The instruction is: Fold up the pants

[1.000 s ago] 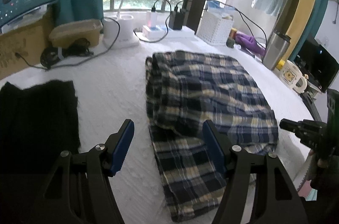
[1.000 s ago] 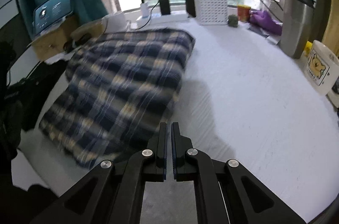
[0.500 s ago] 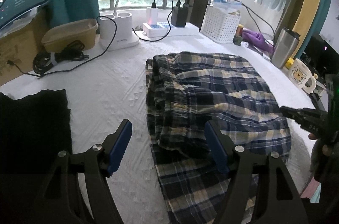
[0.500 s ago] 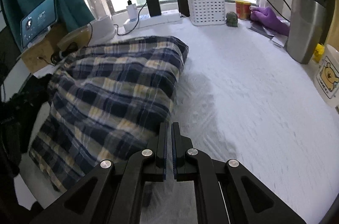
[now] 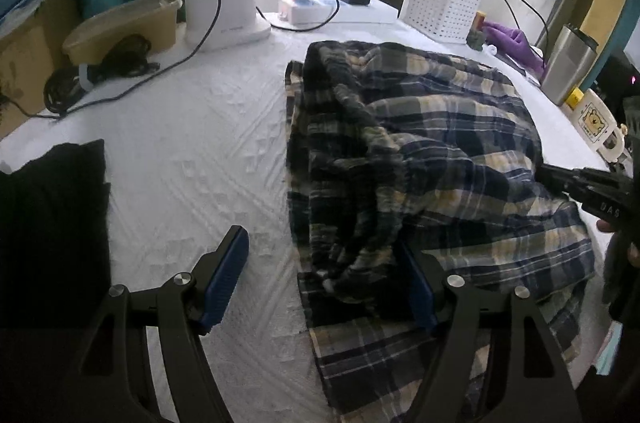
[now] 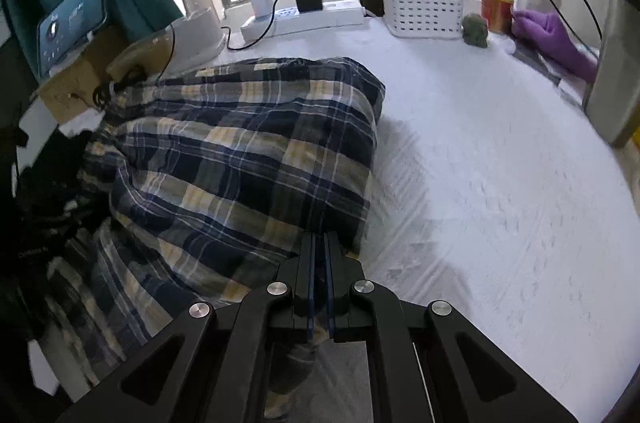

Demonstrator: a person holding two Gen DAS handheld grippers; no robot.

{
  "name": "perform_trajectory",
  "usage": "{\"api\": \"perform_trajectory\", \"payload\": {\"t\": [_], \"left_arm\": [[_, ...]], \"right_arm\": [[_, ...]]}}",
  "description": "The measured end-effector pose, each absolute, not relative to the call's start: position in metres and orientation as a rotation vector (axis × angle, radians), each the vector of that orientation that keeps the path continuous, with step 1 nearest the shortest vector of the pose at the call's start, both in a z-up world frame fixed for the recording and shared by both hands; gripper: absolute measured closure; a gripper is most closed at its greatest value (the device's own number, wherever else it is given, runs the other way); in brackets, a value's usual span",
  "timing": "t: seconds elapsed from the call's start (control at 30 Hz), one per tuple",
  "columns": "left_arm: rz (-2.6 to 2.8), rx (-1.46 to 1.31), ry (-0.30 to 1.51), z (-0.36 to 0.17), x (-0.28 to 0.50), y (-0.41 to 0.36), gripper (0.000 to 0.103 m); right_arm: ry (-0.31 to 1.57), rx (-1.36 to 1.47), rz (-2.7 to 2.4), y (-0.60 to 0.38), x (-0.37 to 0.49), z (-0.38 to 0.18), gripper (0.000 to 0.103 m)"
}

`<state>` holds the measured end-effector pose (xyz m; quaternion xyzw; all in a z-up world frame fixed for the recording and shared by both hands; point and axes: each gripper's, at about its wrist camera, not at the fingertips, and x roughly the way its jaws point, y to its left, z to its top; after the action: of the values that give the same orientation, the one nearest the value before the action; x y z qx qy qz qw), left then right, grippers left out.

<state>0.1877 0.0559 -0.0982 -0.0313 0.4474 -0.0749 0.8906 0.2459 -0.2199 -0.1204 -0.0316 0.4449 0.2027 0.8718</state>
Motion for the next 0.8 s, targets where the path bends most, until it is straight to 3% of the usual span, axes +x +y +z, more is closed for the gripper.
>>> {"api": "perform_trajectory", "payload": {"t": [0.17, 0.33, 0.43, 0.5, 0.8], "left_arm": [[-0.146, -0.042, 0.915, -0.100, 0.186, 0.054, 0.027], [-0.152, -0.029, 0.905, -0.101, 0.187, 0.054, 0.027], [-0.159, -0.034, 0.928, -0.098, 0.190, 0.056, 0.027], [-0.180, -0.066, 0.947, -0.094, 0.193, 0.060, 0.027], [-0.251, -0.035, 0.828, -0.057, 0.204, 0.064, 0.027]], "right_arm": [[0.927, -0.110, 0.360, -0.225, 0.245, -0.119, 0.098], [0.906, -0.078, 0.345, -0.238, 0.244, -0.120, 0.087], [0.888, -0.089, 0.351, -0.235, 0.249, -0.122, 0.059], [0.897, -0.099, 0.345, -0.232, 0.255, -0.123, 0.000], [0.871, -0.042, 0.365, -0.233, 0.277, -0.106, 0.000]]}}
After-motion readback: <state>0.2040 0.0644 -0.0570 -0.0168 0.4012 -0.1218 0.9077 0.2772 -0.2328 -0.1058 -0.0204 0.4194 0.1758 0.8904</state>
